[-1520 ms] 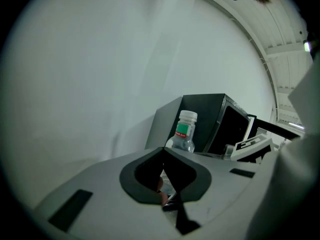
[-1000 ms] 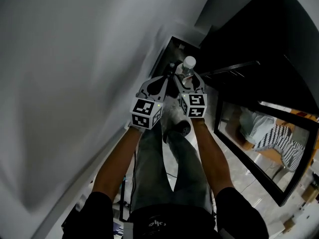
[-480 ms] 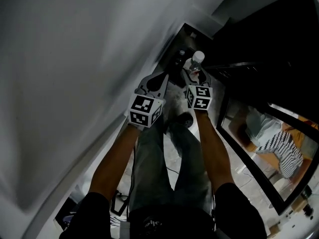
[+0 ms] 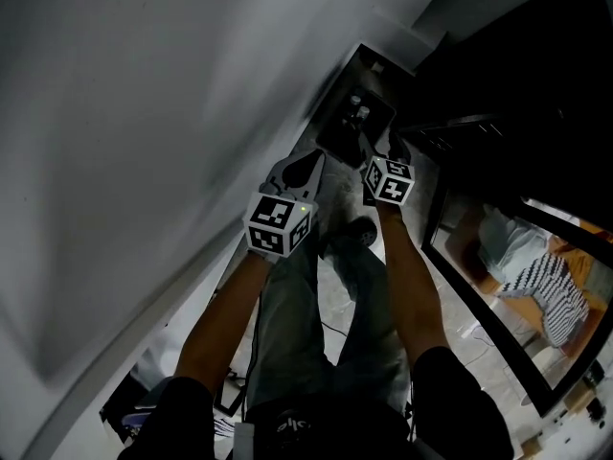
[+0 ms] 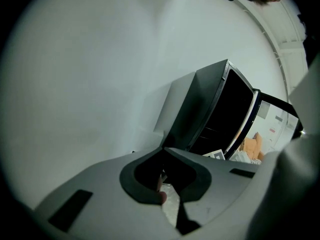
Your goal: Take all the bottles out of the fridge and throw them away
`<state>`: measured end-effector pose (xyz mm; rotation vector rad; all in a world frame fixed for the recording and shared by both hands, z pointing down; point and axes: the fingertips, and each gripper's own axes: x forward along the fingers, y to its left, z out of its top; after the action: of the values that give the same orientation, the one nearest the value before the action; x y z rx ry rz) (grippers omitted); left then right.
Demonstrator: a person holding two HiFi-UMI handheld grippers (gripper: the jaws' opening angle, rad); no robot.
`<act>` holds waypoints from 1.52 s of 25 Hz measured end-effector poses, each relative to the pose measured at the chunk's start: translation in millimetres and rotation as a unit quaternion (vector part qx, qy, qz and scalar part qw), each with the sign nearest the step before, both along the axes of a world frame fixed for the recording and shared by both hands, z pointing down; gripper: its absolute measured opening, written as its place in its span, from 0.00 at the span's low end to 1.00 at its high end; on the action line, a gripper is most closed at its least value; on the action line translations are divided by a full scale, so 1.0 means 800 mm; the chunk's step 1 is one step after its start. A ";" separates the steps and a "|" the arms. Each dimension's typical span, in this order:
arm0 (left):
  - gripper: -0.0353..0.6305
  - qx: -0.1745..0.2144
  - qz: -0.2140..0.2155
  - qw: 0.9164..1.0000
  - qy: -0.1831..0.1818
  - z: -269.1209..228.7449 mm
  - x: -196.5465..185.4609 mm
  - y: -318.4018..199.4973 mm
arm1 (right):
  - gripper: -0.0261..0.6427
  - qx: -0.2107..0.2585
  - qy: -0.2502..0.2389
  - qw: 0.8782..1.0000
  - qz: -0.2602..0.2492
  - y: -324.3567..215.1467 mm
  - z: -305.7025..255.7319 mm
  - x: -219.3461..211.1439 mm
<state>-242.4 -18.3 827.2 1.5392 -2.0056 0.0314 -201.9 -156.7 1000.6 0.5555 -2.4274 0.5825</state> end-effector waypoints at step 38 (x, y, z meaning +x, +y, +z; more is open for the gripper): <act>0.06 0.140 0.205 0.966 -0.070 -0.506 0.275 0.097 | 0.05 0.161 -0.137 0.976 0.050 0.220 -0.711 0.328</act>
<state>-22.3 59.4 422.2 2.1688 -1.8176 0.0223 60.8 19.4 432.0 0.7787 -2.7926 0.3205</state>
